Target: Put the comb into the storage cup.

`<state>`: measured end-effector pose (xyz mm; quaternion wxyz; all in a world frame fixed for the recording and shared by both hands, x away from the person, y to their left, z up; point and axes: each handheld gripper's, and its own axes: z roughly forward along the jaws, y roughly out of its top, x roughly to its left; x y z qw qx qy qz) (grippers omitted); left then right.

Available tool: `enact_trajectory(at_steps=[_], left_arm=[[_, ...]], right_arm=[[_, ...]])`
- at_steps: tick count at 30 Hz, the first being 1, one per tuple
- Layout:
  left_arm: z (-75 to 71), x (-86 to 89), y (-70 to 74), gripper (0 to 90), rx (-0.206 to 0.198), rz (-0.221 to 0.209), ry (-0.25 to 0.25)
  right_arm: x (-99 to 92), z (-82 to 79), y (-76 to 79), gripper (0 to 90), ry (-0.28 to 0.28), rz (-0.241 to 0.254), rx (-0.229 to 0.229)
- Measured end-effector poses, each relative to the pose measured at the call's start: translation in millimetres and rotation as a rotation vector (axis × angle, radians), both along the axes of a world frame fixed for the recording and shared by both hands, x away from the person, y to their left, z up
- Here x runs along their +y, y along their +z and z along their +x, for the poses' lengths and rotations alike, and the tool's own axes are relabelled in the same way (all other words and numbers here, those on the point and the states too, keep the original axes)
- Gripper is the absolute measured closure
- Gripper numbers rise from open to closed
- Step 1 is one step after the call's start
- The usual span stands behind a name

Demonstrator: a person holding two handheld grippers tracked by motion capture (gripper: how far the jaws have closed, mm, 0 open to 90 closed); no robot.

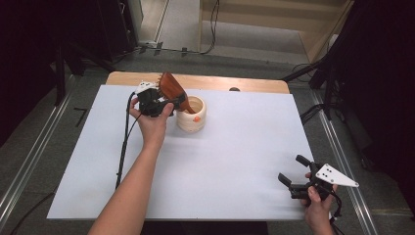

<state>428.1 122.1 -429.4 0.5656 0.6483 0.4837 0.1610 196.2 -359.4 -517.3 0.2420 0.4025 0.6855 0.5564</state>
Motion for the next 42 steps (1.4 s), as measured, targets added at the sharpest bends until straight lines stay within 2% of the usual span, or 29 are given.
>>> enact_trajectory(at_steps=[1, 3, 6, 11, 20, 24, 30, 35, 38, 42], left_arm=[[-0.8, 1.7, 0.4, 0.0, 0.003, -0.005, 0.0], [-3.4, 4.5, 0.6, 0.0, -0.005, 0.015, 0.027], [-5.9, 9.1, -0.2, 0.0, -0.005, 0.011, 0.025], [-11.1, 16.0, 0.6, 0.0, -0.021, -0.003, 0.002], [-23.0, 21.0, 3.0, 0.0, -0.06, 0.033, -0.015], [-27.5, 25.3, 4.2, 0.0, -0.07, 0.034, -0.022], [-34.4, 29.1, 5.9, 0.0, -0.091, 0.066, -0.037], [-40.7, 32.2, 8.4, 0.0, -0.113, 0.063, -0.054], [-45.3, 33.3, 9.4, 0.0, -0.128, 0.082, -0.061], [-51.9, 36.1, 9.6, 0.0, -0.145, 0.085, -0.073]], right_arm=[[0.0, 0.1, 0.0, 0.0, 0.002, -0.004, -0.002], [0.3, 0.0, 0.0, 0.0, 0.002, -0.009, -0.003], [0.7, -0.1, 0.1, 0.0, -0.001, -0.01, 0.0], [1.3, 0.0, 0.0, 0.0, -0.002, -0.013, 0.001], [1.8, 0.2, 0.0, 0.0, -0.004, -0.015, 0.0], [1.9, 0.2, 0.0, 0.0, -0.005, -0.017, 0.001], [2.2, 0.4, 0.0, 0.0, -0.004, -0.02, 0.0], [2.4, 0.5, -0.1, 0.0, -0.005, -0.02, 0.0], [2.4, 0.5, -0.1, 0.0, -0.006, -0.02, 0.0], [2.6, 0.5, 0.0, 0.0, -0.004, -0.021, 0.001]])
